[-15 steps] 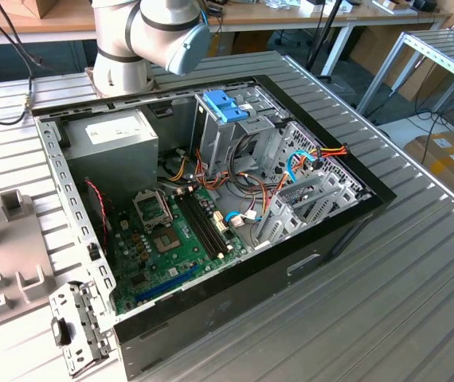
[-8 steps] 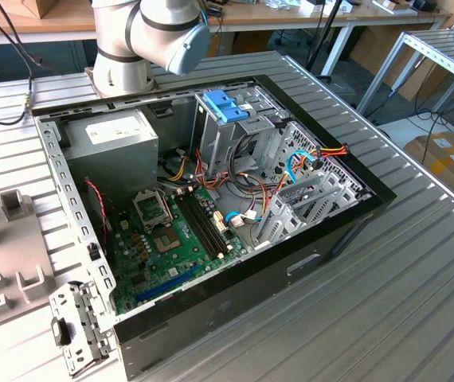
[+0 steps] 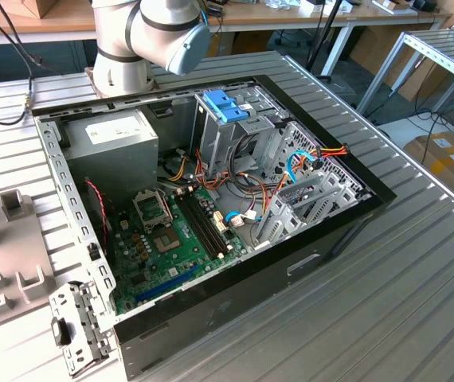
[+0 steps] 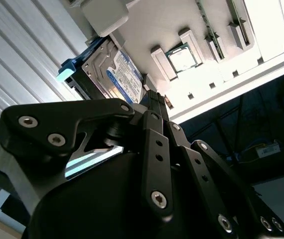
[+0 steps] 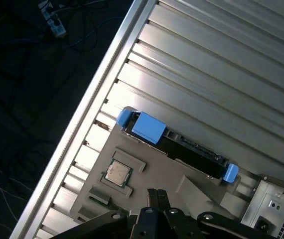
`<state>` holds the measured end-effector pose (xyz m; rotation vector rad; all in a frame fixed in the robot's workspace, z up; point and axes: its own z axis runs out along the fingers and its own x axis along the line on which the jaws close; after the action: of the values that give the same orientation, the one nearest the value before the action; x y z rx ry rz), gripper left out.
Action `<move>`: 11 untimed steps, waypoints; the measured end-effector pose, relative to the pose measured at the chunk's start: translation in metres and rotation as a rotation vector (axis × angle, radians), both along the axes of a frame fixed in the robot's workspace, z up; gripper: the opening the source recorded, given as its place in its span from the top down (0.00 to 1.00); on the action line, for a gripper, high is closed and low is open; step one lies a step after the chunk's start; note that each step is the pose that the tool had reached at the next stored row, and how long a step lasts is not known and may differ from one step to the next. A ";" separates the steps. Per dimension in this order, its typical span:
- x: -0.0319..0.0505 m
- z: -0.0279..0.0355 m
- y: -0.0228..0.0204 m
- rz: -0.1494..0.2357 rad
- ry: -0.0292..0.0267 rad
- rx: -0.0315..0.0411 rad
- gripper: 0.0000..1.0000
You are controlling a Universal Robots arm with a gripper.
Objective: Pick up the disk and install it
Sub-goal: 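Pick up the disk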
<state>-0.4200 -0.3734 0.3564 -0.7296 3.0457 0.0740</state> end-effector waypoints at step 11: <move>0.0000 -0.0001 0.0000 0.054 0.0000 0.0000 0.89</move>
<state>-0.4201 -0.3734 0.3563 -0.8117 3.0262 0.0744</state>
